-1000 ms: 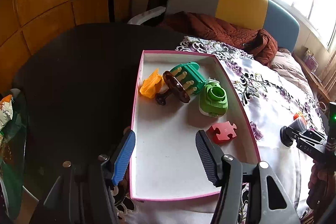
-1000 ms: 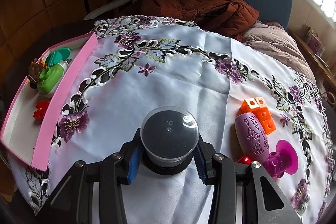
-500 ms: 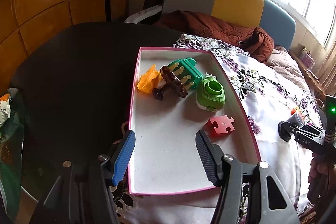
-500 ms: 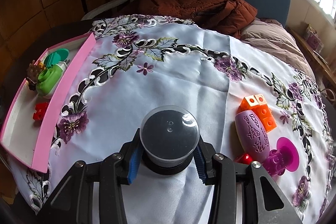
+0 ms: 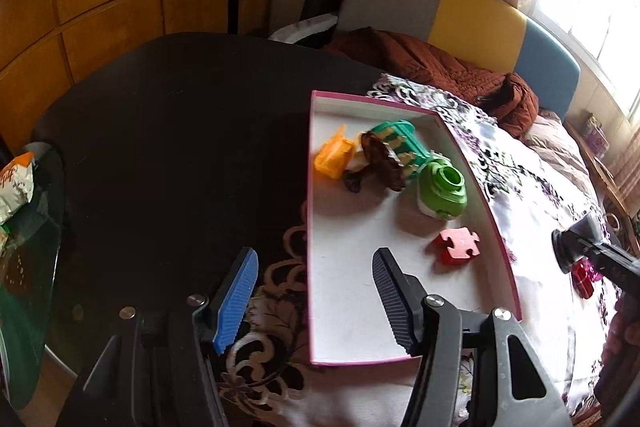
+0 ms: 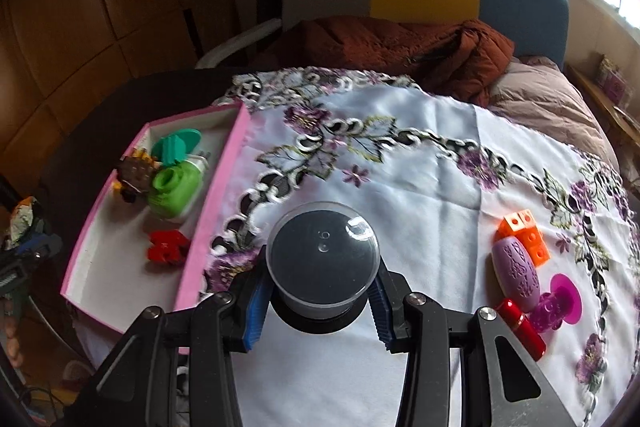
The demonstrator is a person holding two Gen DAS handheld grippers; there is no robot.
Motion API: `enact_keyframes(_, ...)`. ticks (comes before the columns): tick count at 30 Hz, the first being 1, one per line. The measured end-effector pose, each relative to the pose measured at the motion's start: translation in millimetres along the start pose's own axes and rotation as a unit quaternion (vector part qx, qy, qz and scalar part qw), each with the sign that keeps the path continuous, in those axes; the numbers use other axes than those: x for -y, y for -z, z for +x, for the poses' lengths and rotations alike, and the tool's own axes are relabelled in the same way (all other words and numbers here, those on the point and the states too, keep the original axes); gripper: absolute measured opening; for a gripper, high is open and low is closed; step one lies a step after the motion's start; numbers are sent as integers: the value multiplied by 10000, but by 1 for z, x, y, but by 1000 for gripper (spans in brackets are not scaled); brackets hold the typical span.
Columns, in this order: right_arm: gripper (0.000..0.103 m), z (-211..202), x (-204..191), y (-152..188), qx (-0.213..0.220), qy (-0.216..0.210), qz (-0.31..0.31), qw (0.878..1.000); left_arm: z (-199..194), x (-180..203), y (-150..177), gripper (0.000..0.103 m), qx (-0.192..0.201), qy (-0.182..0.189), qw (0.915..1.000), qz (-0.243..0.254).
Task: Organize rigid objects
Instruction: 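Carry the black-lidded canister into the tray and open the right gripper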
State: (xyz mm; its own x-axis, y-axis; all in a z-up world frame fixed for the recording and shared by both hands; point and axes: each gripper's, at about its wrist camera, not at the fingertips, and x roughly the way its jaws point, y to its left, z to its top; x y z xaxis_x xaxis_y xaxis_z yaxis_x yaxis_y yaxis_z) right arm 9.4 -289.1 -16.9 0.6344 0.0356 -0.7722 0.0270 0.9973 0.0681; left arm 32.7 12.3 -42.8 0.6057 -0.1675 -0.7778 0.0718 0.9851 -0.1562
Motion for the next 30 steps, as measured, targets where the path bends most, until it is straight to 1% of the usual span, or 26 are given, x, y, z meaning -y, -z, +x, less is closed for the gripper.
enact_keyframes(4, 44, -6, -42, -14, 146, -450, -315, 9984, 0, -13, 0, 60, 22, -61, 9999, -129)
enact_keyframes(7, 44, -2, -77, -20, 118, -841, -551, 9949, -2, -18, -2, 60, 70, -102, 9998, -176)
enact_keyframes(11, 44, 14, -123, -22, -80, -1222, -889, 9885, -6, -21, -4, 60, 180, -156, 9996, -159)
enact_keyframes(14, 44, 32, -153, -22, -290, -1389, -1136, 9833, -9, -24, -5, 60, 233, -193, 9995, -128)
enact_keyframes(17, 44, 54, -177, -23, -574, -1561, -1228, 9784, -10, -28, -5, 60, 232, -221, 9994, -122)
enact_keyframes(21, 44, 80, -207, -29, -833, -1611, -1392, 9735, -8, -32, -4, 60, 207, -264, 9993, -161)
enact_keyframes(24, 44, 97, -225, -34, -919, -1452, -1522, 9733, -8, -36, -2, 60, 187, -276, 9992, -210)
enact_keyframes(26, 44, 109, -232, -36, -951, -1345, -1538, 9743, -7, -39, -2, 60, 167, -294, 9992, -236)
enact_keyframes(30, 45, 127, -240, -38, -1098, -1274, -1547, 9735, -7, -43, 1, 60, 150, -323, 9990, -278)
